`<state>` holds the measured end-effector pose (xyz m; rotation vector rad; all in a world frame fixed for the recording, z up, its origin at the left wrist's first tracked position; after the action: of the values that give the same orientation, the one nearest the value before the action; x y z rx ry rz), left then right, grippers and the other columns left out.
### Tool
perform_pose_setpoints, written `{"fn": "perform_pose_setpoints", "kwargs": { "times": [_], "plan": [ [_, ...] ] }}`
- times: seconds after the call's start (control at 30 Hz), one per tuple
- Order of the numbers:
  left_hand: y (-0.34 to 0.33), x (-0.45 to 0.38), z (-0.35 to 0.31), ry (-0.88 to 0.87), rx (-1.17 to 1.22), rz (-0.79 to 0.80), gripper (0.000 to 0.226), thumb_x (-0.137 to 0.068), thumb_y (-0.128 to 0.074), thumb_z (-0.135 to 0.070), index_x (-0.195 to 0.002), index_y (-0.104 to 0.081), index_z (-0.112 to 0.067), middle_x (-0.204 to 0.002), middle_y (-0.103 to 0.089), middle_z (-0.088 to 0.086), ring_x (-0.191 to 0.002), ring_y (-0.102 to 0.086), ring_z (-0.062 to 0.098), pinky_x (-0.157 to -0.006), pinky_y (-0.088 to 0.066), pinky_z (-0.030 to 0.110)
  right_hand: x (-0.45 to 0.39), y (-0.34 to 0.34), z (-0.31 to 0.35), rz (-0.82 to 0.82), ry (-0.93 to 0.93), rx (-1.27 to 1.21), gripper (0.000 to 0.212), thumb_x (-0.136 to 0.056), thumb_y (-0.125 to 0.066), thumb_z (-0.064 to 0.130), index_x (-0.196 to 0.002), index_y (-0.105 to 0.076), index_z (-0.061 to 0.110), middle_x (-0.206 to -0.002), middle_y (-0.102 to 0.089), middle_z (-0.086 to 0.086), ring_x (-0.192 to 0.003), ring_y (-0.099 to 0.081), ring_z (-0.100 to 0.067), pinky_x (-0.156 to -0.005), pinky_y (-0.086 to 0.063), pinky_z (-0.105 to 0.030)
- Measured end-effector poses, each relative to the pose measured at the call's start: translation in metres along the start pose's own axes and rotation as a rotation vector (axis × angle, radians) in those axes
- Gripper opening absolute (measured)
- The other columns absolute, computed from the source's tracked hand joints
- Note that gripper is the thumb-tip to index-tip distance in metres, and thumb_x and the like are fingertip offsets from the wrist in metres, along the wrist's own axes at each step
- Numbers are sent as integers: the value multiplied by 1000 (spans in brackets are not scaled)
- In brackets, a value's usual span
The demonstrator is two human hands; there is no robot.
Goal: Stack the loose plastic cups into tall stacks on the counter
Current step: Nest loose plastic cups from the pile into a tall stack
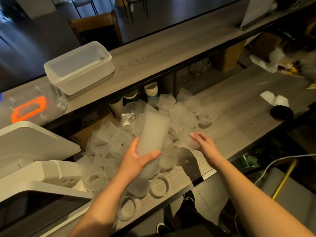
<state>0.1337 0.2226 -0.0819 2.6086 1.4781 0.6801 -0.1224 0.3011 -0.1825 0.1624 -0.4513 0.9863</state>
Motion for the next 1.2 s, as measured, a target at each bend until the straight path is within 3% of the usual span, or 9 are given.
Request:
{"fn": "perform_pose_setpoints", "kwargs": {
  "times": [0.1,0.2,0.33,0.47,0.6,0.8,0.93,1.07,1.2],
  "plan": [
    [-1,6,-2,-26,-50,5,82,-47,-78,-66,-120,-50,-39,-113,-61,-11,-97,-63,6,-69,-53,23,15,-7,46,148,66,-142,35,-80,-73,40,-102,-67,14,-89,-66,3,-85,-59,-11,-74,-47,-25],
    [-1,13,-1,-53,-121,6,86,-47,-79,-67,-122,-51,-36,-112,-61,-13,-97,-62,5,-71,-54,25,31,-15,83,200,180,-127,42,-82,-64,41,-115,-66,15,-101,-67,2,-94,-62,-12,-80,-50,-25],
    [0,21,3,-86,-245,33,92,-47,-82,-69,-127,-48,-38,-115,-58,-17,-101,-60,5,-81,-57,34,52,-29,115,189,284,47,67,-72,-67,60,-129,-62,25,-126,-64,0,-116,-60,-17,-96,-48,-34],
    [-2,33,1,-125,-316,70,82,-56,-87,-58,-124,-45,-42,-113,-54,-23,-100,-56,-1,-76,-50,24,68,-43,121,215,348,321,56,-81,-69,57,-130,-60,32,-127,-56,16,-117,-50,5,-88,-40,-17],
    [-1,39,0,-133,-323,57,76,-60,-87,-54,-122,-44,-43,-111,-52,-25,-98,-54,-3,-73,-48,23,77,-54,112,206,344,364,44,-91,-65,44,-132,-57,30,-127,-55,17,-116,-48,10,-88,-38,-14],
    [1,44,0,-92,-200,49,83,-45,-77,-69,-117,-49,-39,-110,-57,-19,-95,-58,-1,-69,-48,19,87,-73,89,361,213,165,71,-83,-45,73,-136,-54,27,-134,-57,11,-125,-53,-6,-105,-43,-29],
    [3,42,7,18,32,0,80,-43,-77,-65,-114,-53,-36,-112,-64,-6,-97,-64,10,-70,-52,24,72,-74,72,253,151,79,91,-77,-53,79,-150,-38,27,-132,-57,5,-123,-55,-12,-107,-44,-35],
    [11,38,14,44,138,-95,73,-48,-77,-64,-112,-54,-38,-113,-66,-4,-100,-66,15,-75,-56,33,54,-67,38,121,115,196,85,-80,-65,65,-149,-40,23,-139,-53,-1,-128,-51,-16,-109,-44,-37],
    [20,40,16,28,165,-135,83,-49,-76,-64,-122,-54,-32,-112,-66,-7,-98,-66,12,-71,-54,27,41,-64,-5,93,42,353,78,-83,-75,48,-146,-43,17,-138,-53,-6,-129,-51,-22,-104,-44,-33]
  ]
}}
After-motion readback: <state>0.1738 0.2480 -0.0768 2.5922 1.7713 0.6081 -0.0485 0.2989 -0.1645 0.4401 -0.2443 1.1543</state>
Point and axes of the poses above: each hand's wrist, its own x-axis away from the middle knuckle, its own y-axis out of the back of the hand, z = x × y, the point moved 3 cm from there along -x, towards the middle knuckle
